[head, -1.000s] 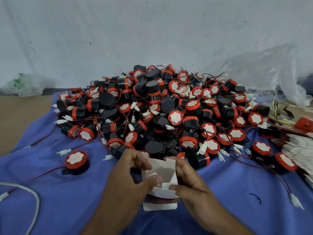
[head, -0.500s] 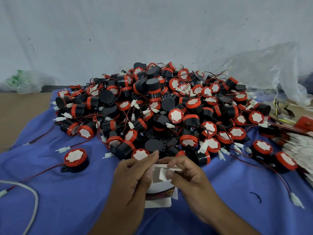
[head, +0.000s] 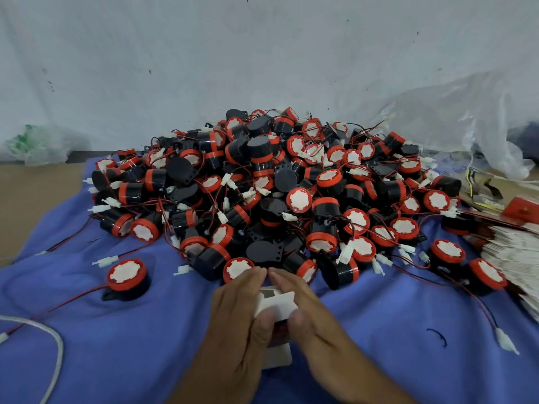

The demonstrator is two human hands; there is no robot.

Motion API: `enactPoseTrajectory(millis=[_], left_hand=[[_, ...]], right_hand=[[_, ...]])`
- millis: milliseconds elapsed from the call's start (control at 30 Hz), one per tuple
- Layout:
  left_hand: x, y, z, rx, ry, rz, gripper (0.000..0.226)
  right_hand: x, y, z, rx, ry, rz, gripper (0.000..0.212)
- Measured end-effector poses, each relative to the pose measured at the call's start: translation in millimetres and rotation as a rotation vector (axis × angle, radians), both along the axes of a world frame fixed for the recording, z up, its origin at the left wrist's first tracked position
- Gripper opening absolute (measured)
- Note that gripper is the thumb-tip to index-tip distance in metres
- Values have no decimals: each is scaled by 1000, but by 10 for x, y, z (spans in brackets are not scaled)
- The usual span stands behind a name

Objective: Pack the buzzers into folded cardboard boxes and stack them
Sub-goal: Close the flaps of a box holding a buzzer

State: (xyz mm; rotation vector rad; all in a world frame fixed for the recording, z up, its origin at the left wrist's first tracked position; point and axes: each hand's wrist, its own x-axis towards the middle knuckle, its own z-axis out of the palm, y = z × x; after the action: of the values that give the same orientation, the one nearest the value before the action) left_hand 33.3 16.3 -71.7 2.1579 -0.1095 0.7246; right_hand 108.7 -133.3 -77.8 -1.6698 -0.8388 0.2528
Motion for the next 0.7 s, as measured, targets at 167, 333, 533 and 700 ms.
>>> enactPoseTrajectory(millis=[167, 333, 533, 700], left_hand=[[-92, 26, 48, 2, 91, -105, 58], [-33, 228, 197, 87, 182, -292, 45], [63, 63, 246, -102, 323, -381, 77], [128, -140, 221, -234, 364, -418, 70]], right_hand=[[-26, 11, 153, 84, 54, -18, 48], [-51, -136, 96, 107, 162, 122, 59], [14, -66, 9, -74, -91, -97, 65], [-45, -132, 63, -19, 17, -39, 62]])
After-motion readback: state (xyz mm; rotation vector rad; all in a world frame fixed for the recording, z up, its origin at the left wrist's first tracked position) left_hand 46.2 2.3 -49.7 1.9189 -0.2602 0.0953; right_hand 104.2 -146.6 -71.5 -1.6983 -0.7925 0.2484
